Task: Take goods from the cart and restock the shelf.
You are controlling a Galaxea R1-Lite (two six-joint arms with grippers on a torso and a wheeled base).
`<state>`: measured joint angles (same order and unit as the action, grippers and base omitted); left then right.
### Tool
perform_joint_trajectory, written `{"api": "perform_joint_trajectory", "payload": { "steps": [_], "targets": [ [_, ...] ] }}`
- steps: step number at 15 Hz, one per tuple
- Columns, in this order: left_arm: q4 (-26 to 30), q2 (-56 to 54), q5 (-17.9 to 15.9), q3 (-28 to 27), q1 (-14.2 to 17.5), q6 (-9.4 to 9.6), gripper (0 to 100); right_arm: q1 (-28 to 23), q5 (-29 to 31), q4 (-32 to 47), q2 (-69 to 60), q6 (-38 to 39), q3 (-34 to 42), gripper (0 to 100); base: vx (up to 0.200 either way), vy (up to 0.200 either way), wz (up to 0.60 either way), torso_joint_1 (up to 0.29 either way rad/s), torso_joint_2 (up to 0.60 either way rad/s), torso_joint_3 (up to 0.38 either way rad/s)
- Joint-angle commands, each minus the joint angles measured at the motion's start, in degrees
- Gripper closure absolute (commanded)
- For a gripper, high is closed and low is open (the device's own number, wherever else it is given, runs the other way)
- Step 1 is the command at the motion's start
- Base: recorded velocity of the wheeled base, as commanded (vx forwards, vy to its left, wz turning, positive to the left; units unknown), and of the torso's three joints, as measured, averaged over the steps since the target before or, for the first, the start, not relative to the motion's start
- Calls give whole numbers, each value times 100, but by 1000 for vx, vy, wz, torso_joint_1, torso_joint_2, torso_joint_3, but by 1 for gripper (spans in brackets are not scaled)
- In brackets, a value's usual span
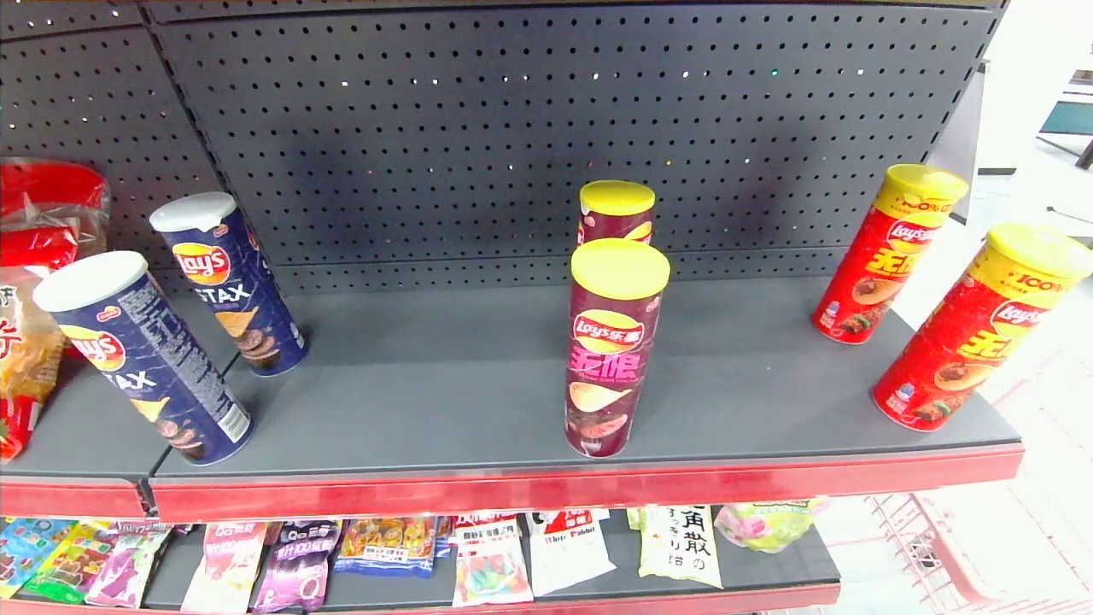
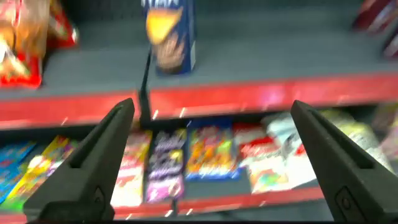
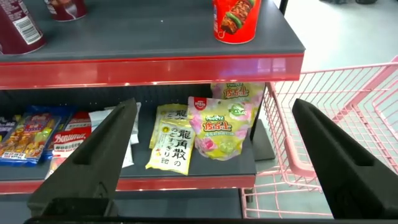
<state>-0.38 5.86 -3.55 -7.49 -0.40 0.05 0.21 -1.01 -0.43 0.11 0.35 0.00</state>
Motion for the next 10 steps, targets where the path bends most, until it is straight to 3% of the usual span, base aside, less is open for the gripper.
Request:
{"api": "perform_joint_trajectory", "payload": {
  "steps": [1,3,4,5,6,7,8,10],
  "targets": [
    [-33,2367,-858,-1625,-364,-207,0,-3,-4,-1,-2,0,0,0,0,0,0,0,0,0],
    [-68,3711,-1799,-2064,-619,-137,0,-3,-4,-1,-2,0,0,0,0,0,0,0,0,0],
    [-103,3940,-1939,-2073,-689,-110,0,-3,-4,-1,-2,0,0,0,0,0,0,0,0,0],
    [-191,4573,-2010,-2064,-1032,39,0,-3,-4,-1,-2,-9,0,0,0,0,0,0,0,0],
    [-208,4687,-2018,-2082,-1111,48,0,-3,-4,-1,-2,-9,0,0,0,0,0,0,0,0],
    [-454,5302,-2027,-2143,-1551,48,0,-3,-4,-1,-2,-9,0,0,0,0,0,0,0,0],
    [-630,5671,-2036,-2152,-1770,48,0,-3,-4,-1,-2,-9,0,0,0,0,0,0,0,0],
    [-903,6445,-2045,-2310,-2008,48,0,-3,-4,-1,-2,-9,0,0,0,0,0,0,0,0]
  ]
}}
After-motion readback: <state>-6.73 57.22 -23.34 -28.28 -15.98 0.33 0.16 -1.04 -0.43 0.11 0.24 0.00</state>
